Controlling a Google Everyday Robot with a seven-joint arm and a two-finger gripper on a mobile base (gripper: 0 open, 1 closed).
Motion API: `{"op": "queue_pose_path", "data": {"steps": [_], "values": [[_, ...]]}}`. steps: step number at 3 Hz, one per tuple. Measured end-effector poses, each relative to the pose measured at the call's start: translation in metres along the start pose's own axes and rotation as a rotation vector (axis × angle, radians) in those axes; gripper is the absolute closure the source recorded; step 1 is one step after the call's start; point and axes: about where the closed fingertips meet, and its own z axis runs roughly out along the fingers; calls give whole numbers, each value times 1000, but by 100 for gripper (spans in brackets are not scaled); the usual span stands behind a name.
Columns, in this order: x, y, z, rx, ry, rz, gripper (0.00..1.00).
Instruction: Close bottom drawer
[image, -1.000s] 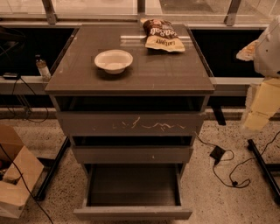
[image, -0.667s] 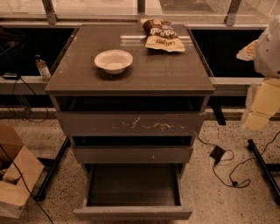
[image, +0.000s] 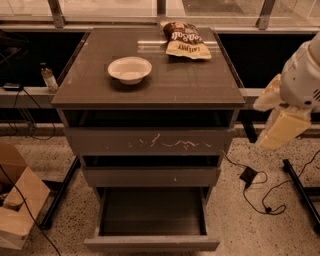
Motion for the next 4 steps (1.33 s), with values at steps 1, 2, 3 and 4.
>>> {"op": "queue_pose_path", "data": {"steps": [1,2,3,4], "values": [[6,24,63,-127,-84,17,65],[17,46,130,-256,-169,74,88],[18,48,139,-277,-177,83,100],[18,48,139,-277,-177,83,100]]}}
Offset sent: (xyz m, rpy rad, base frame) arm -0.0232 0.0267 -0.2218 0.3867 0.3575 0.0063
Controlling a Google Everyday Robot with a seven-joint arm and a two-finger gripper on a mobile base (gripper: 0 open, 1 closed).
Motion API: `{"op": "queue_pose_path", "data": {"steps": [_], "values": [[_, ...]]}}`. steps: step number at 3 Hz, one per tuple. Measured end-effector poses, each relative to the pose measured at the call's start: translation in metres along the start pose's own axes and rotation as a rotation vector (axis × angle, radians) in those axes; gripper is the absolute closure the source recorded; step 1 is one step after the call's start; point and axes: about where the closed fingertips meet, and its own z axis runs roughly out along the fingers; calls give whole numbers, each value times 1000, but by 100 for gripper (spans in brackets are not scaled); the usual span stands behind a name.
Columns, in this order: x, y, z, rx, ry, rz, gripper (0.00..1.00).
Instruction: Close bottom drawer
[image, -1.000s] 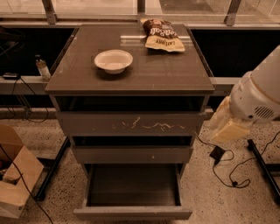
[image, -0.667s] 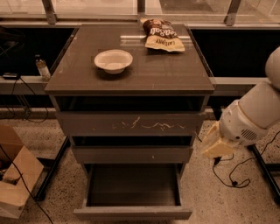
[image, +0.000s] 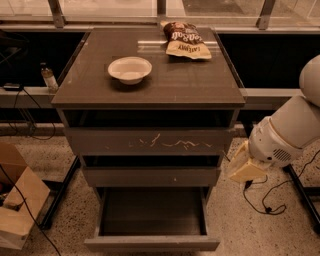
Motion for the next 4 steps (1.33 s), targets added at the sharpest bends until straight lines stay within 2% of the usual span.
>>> {"op": "queue_pose_path", "data": {"steps": [1,2,3,4], "values": [[11,2,9,18,-6,48,100],[39,11,60,0,-40,154,100],[58,10,114,-25,-74,212,100],[76,0,193,-120,-126,255,100]]}}
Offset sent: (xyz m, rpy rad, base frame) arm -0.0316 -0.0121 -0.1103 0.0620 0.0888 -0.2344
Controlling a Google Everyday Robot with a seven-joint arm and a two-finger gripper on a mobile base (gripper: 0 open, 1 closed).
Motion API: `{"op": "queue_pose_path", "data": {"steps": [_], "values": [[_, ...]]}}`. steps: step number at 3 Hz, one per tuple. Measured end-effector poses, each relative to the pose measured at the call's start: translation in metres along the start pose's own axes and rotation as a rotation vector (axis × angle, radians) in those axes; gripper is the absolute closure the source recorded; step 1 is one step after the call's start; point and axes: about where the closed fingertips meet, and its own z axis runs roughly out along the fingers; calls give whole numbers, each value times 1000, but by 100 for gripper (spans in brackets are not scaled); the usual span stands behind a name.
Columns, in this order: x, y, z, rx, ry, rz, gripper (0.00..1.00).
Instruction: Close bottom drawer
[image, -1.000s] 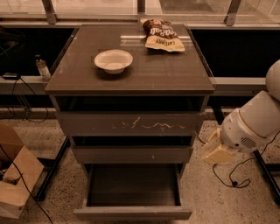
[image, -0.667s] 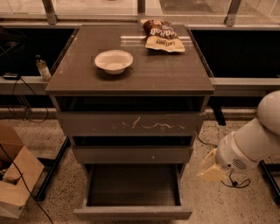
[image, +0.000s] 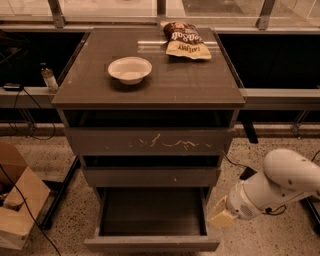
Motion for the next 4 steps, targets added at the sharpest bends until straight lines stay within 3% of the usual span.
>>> {"op": "queue_pose_path", "data": {"steps": [1,3,4], "values": [[15,-16,49,-79,-13,43,100],[33,-13,72,-116,8,93,100],[60,-12,111,-147,4,156,100]]}}
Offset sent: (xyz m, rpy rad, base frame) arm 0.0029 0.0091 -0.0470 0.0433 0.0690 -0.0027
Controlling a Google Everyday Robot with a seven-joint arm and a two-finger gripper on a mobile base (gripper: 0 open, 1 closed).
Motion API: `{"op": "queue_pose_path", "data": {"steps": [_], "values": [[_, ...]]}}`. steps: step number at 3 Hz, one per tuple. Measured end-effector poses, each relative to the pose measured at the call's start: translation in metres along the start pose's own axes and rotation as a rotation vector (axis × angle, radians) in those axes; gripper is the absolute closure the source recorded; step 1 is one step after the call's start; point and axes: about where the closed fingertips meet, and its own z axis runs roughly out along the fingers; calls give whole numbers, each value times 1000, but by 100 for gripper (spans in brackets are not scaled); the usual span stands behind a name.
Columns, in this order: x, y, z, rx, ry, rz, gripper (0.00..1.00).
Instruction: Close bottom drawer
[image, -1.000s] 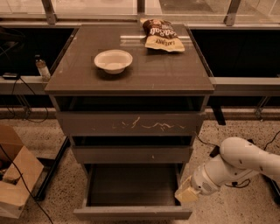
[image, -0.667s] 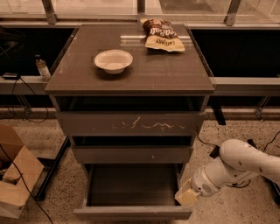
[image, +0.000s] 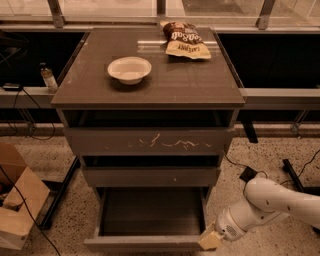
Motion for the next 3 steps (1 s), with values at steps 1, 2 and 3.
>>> {"op": "queue_pose_path", "data": {"steps": [1,2,3], "values": [[21,-19,47,-19,-53,56,100],[28,-44,91,-36,-95,76,100],[34,-70,132,-77,-108,98,100]]}}
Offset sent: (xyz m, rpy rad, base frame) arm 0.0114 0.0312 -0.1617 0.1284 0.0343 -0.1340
